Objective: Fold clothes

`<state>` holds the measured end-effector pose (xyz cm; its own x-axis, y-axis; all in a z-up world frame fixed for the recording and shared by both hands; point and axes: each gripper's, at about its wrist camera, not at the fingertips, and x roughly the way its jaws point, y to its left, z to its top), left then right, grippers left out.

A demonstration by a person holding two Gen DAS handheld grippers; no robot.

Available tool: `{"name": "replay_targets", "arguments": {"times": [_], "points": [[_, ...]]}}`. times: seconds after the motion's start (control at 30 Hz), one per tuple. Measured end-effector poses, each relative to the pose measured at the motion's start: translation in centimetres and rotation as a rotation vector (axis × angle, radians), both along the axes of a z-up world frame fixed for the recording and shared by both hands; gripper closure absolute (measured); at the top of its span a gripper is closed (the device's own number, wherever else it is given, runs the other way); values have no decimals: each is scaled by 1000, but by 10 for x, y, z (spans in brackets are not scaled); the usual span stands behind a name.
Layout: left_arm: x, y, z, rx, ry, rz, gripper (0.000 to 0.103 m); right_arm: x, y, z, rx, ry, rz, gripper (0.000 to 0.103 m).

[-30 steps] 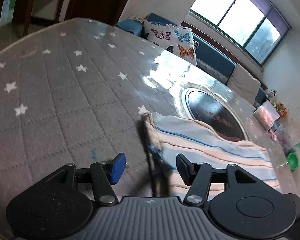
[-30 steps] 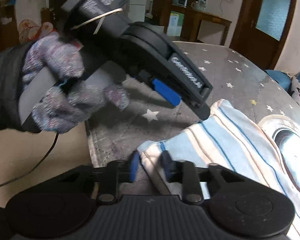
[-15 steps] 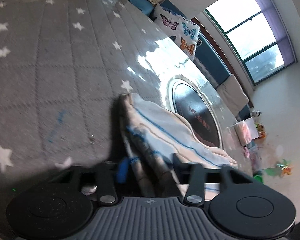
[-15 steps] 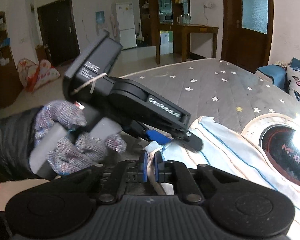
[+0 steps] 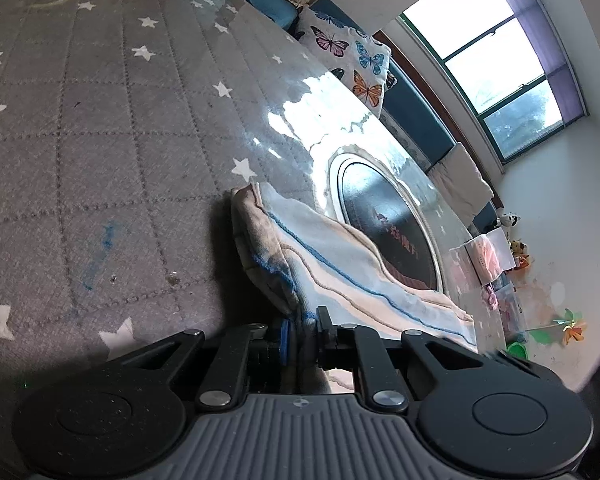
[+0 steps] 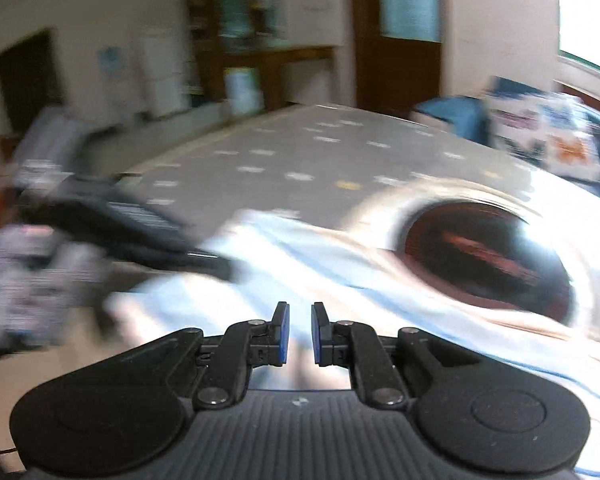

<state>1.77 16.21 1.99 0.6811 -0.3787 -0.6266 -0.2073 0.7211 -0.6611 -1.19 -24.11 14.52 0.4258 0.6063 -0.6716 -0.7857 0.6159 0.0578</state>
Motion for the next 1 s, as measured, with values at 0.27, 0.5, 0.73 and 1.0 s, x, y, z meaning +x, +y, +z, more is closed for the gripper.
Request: {"name": "replay_targets", "arguments": {"times": [0.27,0.5,0.73,1.0], "points": [[4,-6,10,14,-24,-16,89,65,-14,-34,-57,14,-187,93],[4,-7,14,19,-34,-28,89,73,-6,-50,-69,10,-208,94],[7,-14,25,23,-50,-37,89,73,0,-49,-88,-22,-187,93],[14,-33,57,33,-68,-38,90,46,-18,-43,-116,-43,-154,86]]}}
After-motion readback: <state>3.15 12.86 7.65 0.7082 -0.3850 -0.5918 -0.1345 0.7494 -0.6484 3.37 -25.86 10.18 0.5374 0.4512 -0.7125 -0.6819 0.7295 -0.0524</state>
